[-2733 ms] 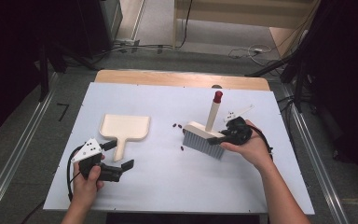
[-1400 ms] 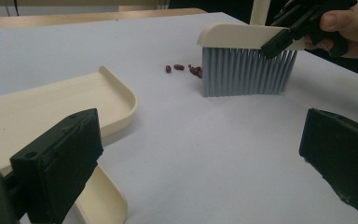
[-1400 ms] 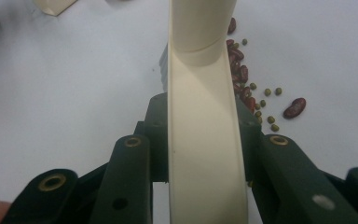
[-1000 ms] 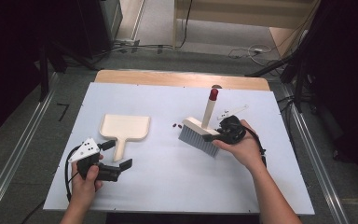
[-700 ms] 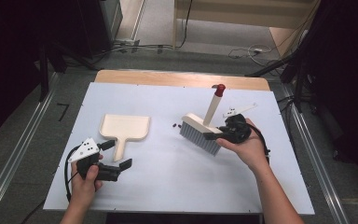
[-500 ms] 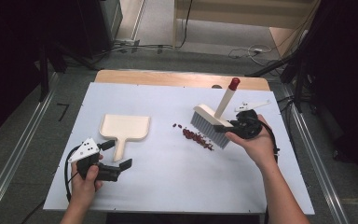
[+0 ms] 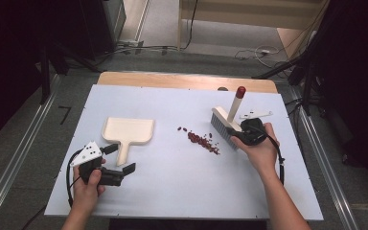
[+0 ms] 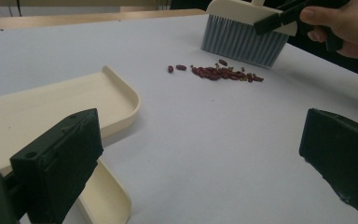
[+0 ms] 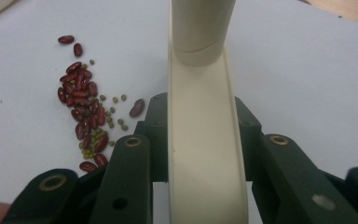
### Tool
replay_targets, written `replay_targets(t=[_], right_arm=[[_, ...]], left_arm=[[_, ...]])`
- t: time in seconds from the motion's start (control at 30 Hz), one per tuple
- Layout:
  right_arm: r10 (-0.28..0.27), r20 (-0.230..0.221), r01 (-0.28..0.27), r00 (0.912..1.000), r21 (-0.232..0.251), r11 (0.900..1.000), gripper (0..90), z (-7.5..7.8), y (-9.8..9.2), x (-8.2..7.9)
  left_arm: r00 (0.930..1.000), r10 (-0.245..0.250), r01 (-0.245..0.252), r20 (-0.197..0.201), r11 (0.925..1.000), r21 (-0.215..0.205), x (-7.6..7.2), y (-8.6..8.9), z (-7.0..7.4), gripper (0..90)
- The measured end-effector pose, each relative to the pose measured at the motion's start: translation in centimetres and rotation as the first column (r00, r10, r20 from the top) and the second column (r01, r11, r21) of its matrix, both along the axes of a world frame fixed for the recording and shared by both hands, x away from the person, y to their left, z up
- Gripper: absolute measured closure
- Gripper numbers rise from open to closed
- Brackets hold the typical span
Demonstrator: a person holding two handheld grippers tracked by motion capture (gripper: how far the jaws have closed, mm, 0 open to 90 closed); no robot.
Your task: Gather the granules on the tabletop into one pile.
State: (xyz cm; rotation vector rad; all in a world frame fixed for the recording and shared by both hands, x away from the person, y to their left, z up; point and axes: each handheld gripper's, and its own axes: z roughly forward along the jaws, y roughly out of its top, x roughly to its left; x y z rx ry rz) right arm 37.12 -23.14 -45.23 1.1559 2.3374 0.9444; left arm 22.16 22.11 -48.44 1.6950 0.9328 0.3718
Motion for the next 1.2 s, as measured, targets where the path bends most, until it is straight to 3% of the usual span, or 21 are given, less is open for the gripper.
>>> replay_targets(t=[0.17, 0.4, 1.0, 1.1, 1.2], right_arm=[[0.025, 0.005, -0.025, 0.9997, 0.022, 0.999, 65.3, -0.4, 0.9, -1.0], [0.054, 0.000, -0.054, 0.9985, 0.017, 0.998, 65.3, -0.5, 2.3, -2.4], [0.115, -0.009, -0.115, 0.9933, 0.032, 0.993, 65.3, -0.4, 4.0, -4.2], [0.100, 0.012, -0.101, 0.9949, 0.018, 0.995, 65.3, 0.0, 4.0, -4.3], [0.087, 0.032, -0.088, 0.9957, 0.046, 0.995, 65.3, 0.8, 4.0, -4.2]], left_arm=[[1.0000, 0.000, 0.000, -0.001, 1.0000, 0.003, 0.0, 0.0, 0.0, 0.0], [1.0000, 0.000, 0.000, 0.000, 1.0000, 0.001, 0.0, -0.1, 0.1, 0.0], [1.0000, -0.001, 0.001, 0.004, 1.0000, 0.002, -0.1, -0.1, 0.1, 0.0], [1.0000, -0.001, 0.001, 0.004, 1.0000, 0.000, -0.1, -0.1, 0.2, 0.0], [1.0000, -0.001, 0.001, 0.004, 1.0000, 0.002, 0.0, 0.0, 0.2, 0.0]])
